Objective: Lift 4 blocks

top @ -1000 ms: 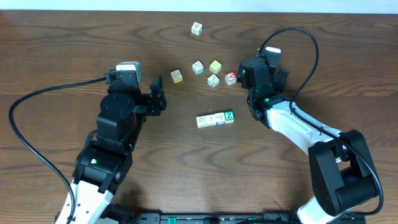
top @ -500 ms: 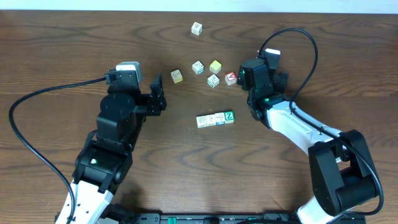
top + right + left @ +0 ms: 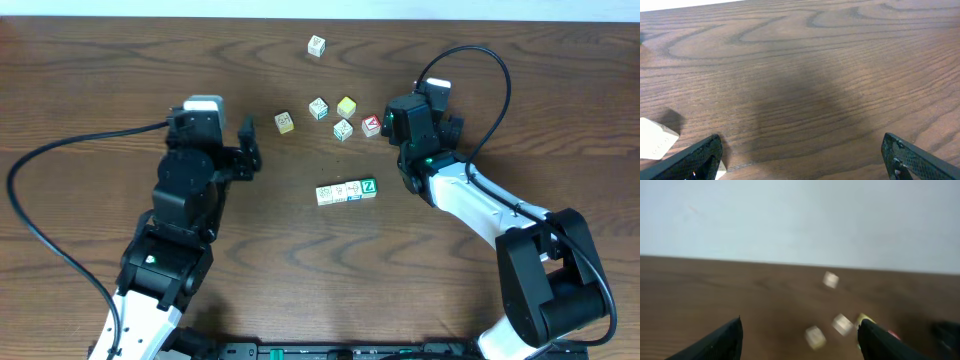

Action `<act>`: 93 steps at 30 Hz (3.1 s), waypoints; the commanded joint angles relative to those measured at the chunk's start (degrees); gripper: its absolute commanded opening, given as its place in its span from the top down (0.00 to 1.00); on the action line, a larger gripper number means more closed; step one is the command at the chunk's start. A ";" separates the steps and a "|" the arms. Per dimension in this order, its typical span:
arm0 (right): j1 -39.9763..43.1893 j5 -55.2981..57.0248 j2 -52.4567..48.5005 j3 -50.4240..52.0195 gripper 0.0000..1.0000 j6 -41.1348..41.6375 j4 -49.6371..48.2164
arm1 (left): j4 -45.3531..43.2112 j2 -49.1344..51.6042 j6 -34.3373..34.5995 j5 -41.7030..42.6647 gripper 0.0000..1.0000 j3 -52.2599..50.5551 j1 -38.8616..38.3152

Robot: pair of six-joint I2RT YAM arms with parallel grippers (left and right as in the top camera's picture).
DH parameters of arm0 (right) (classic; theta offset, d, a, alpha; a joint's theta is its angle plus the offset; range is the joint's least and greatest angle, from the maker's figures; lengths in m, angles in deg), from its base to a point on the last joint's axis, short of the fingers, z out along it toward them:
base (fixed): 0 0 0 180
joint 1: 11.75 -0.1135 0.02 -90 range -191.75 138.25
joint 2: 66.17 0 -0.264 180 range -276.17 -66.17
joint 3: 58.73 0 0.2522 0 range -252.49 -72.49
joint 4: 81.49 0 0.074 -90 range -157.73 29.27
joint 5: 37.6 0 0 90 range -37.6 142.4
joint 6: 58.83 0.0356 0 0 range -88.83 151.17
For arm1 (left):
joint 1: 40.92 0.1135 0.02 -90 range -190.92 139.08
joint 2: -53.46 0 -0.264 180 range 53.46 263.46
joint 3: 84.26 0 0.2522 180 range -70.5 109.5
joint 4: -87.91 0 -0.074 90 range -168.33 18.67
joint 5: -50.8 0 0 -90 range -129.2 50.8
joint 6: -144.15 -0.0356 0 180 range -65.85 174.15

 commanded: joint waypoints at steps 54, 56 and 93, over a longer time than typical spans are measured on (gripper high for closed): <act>0.44 0.92 1.36 -0.79 0.01 0.09 0.04 | -17.57 -53.83 -20.17 3.23 0.25 -46.66 22.36; 0.44 0.92 1.36 -0.79 0.01 0.09 0.04 | -14.97 -53.83 -22.05 4.57 0.25 -46.66 22.38; 0.44 0.92 1.36 -0.79 0.01 0.09 0.04 | 1.09 -53.64 -21.57 5.51 0.25 -46.64 22.38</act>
